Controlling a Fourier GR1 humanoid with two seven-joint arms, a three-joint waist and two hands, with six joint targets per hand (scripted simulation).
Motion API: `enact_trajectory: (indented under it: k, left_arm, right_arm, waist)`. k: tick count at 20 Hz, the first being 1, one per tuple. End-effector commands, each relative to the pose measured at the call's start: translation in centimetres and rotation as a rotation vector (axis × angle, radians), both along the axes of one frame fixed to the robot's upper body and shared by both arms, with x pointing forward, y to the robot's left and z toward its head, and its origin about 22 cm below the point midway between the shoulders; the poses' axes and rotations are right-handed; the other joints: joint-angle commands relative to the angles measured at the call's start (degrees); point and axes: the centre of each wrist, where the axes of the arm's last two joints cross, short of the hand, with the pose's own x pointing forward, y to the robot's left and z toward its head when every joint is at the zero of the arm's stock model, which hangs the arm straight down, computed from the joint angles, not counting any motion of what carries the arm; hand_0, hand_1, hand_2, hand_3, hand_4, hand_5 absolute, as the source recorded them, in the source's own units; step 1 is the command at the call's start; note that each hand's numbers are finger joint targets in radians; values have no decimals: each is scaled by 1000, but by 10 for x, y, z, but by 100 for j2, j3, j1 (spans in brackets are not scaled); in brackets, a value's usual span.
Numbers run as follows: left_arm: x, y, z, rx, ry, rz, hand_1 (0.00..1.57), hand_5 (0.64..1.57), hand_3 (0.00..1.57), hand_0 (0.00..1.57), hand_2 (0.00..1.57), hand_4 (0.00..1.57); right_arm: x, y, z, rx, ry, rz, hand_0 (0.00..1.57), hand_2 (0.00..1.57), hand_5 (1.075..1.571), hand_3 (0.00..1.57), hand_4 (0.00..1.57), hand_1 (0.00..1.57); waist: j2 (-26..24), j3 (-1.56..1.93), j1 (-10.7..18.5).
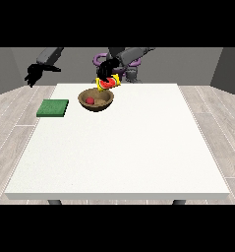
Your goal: Pick the cup and pour the ball into the bowl, then pick the bowl and place it on the pad
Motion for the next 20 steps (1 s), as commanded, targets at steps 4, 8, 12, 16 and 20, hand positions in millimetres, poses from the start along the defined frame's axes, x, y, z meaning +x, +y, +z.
enact_trajectory:
  k: [4,8,12,16,20]
  left_arm:
    - [7,-10,25,276,-84,-58,1511,1443,1571,1511,1571,1203]
    - [5,-29,52,288,-167,-55,1557,1467,1571,1557,1571,1191]
    - [3,-29,68,257,-160,-84,1499,1457,1571,1499,1571,1209]
    - [0,-6,41,39,3,-11,1349,1456,1571,1349,1571,1194]
    - [26,46,73,-345,-43,42,364,1555,1571,364,1571,993]
  right_arm:
    - [-6,5,-17,16,50,-20,0,0,1516,171,0,0]
    - [-11,-3,-17,6,-11,-30,0,0,1516,172,0,0]
    - [-14,-6,-20,-2,13,-77,0,0,1528,262,0,0]
    - [-2,21,-25,55,128,40,0,0,1557,0,462,0]
    - [-18,-2,-30,76,139,-54,0,0,1557,0,470,0]
  waist:
    - [-380,-2,246]
    - [11,-1,239]
    - [-14,-2,459]
    - [-197,-13,216]
    - [-146,-30,947]
